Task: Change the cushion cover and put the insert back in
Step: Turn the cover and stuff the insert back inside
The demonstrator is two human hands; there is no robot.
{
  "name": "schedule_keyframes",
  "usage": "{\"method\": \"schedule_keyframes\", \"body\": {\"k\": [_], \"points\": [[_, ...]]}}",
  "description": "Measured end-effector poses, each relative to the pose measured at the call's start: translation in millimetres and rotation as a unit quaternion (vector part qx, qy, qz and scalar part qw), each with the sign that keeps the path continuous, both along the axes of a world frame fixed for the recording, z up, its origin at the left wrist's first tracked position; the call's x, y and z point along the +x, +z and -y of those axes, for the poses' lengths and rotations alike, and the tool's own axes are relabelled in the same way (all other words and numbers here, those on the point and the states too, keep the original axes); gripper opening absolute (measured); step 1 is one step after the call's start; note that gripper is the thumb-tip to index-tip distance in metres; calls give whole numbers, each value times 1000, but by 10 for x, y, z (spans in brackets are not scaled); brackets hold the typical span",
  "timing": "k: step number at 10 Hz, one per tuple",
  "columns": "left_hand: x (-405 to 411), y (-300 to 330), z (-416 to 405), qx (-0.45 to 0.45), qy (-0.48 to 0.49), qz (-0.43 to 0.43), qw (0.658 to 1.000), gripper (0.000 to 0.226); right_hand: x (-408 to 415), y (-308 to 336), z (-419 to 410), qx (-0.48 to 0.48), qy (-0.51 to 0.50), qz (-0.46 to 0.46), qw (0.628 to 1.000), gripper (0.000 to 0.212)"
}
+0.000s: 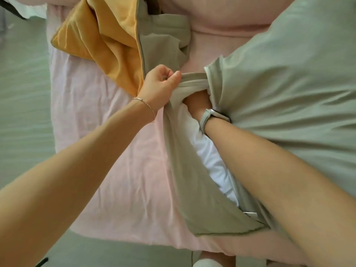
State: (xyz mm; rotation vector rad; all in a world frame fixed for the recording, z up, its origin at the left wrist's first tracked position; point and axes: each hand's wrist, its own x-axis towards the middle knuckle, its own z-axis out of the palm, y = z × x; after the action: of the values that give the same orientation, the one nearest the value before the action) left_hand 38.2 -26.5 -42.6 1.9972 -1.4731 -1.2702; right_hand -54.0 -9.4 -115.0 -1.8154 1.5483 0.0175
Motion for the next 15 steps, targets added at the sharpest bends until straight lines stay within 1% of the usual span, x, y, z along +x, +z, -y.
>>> {"method": "schedule_keyframes", "body": {"k": [1,2,3,4,5,6,7,8,9,10,11,12,13,14,15], "points": [[-46,-27,-21,19,29,-4,999,26,-234,346,-148,40,-23,83,995,33],[-119,13,-114,41,47,-17,998,25,-365,789,-421,-22,12,58,998,30],[-152,133,-137,45,54,-50,996,26,-356,848,-710,-164,-4,8,986,28],[-151,246,-148,44,40,-72,996,25,-352,791,-848,-203,19,78,976,29],[-154,296,-195,29,9,-63,998,25,-444,720,-754,-128,89,107,982,45],[-197,335,-207,-5,-4,-59,998,23,-424,520,-669,-111,136,96,980,54],[-262,328,-245,-19,-11,-55,998,20,-324,265,-519,-79,86,50,992,52],[-255,238,-319,-18,-25,-52,998,22,-232,143,-261,-20,30,48,998,52],[-137,178,-342,-37,-44,-13,998,26,-110,172,-103,46,21,45,998,44],[-75,241,-366,-24,-73,-9,997,22,-174,368,-210,87,17,55,995,36],[-142,371,-471,49,-104,-46,992,24,-443,669,-441,2,1,112,994,35],[-329,529,-749,58,-112,-15,992,33,-819,917,-718,-27,27,72,997,32],[-621,731,-1132,-44,-141,24,989,33,-1204,1133,-1096,-177,53,94,978,30],[-709,793,-1264,-94,-129,105,982,16,-1659,1148,-1390,-347,80,70,932,23],[-657,799,-1292,-51,-77,174,981,15,-2008,1206,-1468,-415,158,-23,896,21]]}}
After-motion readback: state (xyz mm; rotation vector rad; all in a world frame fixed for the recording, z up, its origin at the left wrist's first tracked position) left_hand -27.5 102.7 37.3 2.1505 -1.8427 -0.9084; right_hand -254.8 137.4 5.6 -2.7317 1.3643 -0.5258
